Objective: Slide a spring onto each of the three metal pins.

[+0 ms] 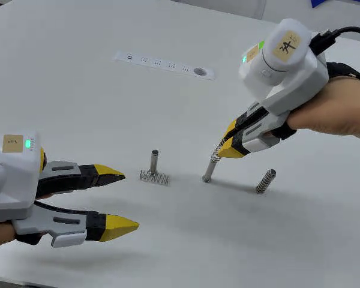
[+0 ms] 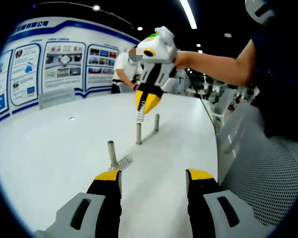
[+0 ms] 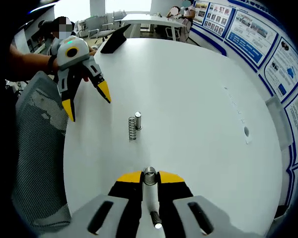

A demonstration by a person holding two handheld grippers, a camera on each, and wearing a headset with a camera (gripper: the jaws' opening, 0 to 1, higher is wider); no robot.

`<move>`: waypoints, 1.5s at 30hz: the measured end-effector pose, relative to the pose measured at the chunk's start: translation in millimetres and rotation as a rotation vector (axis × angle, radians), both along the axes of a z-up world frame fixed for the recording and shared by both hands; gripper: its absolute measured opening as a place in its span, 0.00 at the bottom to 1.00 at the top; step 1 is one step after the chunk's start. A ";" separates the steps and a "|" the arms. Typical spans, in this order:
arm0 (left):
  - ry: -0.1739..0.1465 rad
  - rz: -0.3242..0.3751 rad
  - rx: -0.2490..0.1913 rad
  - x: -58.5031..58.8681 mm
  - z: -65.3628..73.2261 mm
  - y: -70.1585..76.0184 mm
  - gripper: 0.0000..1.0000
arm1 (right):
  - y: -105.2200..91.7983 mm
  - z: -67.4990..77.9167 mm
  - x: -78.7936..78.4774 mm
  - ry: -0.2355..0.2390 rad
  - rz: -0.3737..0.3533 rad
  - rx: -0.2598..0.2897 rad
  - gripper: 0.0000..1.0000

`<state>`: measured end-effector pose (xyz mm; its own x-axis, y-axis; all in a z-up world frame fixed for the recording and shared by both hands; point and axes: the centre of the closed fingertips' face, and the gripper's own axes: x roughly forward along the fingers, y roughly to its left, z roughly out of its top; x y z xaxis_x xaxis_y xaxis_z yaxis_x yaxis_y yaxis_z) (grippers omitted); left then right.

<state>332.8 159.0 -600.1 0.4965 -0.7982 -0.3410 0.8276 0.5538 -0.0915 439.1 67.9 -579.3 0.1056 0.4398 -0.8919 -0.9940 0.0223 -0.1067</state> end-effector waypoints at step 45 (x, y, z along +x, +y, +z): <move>0.021 0.022 -0.028 0.3 -8.5 8.5 0.55 | -0.2 -62.1 4.7 0.066 -0.020 -0.126 0.12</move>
<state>333.1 167.5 -608.7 0.5074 -0.7965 -0.3288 0.8127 0.5692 -0.1247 443.8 67.7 -641.4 0.0522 0.3225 -0.9451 -0.9985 0.0326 -0.0440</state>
